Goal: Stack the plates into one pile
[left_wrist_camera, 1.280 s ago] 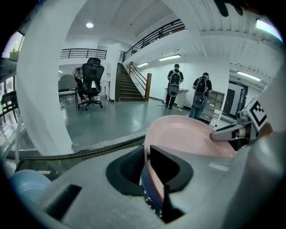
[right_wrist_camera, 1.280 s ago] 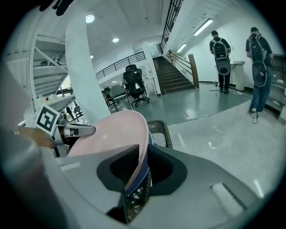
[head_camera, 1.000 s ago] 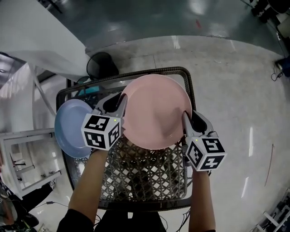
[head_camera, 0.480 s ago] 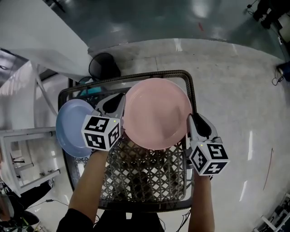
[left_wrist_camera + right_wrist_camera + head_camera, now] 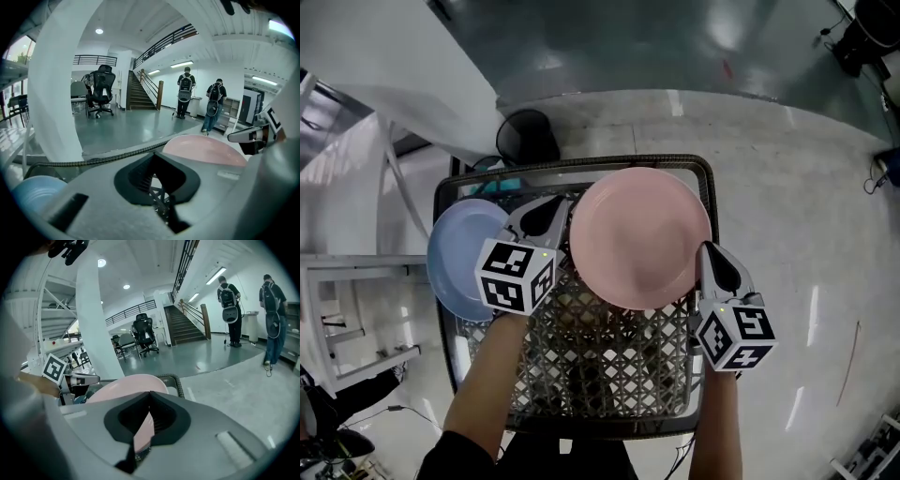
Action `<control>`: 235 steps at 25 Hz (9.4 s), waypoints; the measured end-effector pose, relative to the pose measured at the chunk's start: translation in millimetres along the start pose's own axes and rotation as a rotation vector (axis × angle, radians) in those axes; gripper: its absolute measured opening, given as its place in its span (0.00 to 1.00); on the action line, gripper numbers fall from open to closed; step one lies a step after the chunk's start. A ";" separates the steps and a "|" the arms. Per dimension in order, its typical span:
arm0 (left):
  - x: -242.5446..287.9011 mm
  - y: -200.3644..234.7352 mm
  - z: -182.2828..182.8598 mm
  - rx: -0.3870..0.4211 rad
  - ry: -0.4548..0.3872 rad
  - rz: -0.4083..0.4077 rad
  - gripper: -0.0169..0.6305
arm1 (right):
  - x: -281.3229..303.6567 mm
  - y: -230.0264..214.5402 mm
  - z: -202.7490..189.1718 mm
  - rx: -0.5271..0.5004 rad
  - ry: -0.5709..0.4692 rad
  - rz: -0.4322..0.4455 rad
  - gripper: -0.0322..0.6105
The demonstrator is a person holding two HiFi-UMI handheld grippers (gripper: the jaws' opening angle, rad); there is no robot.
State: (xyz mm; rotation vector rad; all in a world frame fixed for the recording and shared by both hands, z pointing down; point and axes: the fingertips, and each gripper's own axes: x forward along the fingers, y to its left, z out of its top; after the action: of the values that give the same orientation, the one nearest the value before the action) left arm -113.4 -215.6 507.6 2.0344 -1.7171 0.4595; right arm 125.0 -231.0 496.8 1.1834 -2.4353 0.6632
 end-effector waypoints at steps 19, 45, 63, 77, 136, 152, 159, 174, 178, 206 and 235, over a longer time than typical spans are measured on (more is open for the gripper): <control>-114.6 133.0 -18.9 -0.089 -0.021 0.143 0.02 | 43.3 160.1 -0.8 -0.077 0.069 0.188 0.06; -240.1 234.9 -96.4 -0.176 0.016 0.308 0.02 | 77.9 294.3 -57.4 -0.081 0.230 0.340 0.08; -243.9 238.4 -118.4 -0.194 0.032 0.295 0.02 | 114.9 306.4 -100.0 0.021 0.386 0.337 0.28; -253.8 238.5 -122.6 -0.188 0.036 0.302 0.02 | 109.4 301.8 -91.4 0.070 0.378 0.328 0.09; -74.5 31.1 -5.0 0.062 0.076 -0.058 0.02 | -25.3 1.3 2.9 0.496 0.056 -0.040 0.12; -65.9 36.3 -11.0 0.049 0.096 -0.039 0.02 | -6.7 -5.5 -2.2 0.441 0.108 -0.057 0.14; -63.7 36.2 -10.5 0.051 0.092 -0.040 0.02 | -4.6 -5.2 -7.1 0.360 0.117 -0.078 0.30; -74.9 23.4 -2.3 0.045 0.069 -0.042 0.02 | -31.3 -4.0 15.3 0.233 0.013 -0.119 0.18; -78.4 14.2 1.1 0.044 0.061 -0.047 0.02 | -38.7 4.5 18.2 0.175 -0.001 -0.116 0.07; -188.0 10.6 63.8 0.005 -0.147 0.013 0.02 | -101.5 103.7 76.6 -0.035 -0.158 -0.030 0.06; -367.0 -16.1 96.0 0.063 -0.340 0.071 0.03 | -217.7 233.4 104.5 -0.075 -0.335 0.069 0.07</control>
State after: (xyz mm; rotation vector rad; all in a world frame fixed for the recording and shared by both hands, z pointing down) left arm -164.5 44.0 235.4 2.2013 -1.9972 0.1983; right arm 55.0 -23.7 242.0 1.2714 -2.7600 0.4139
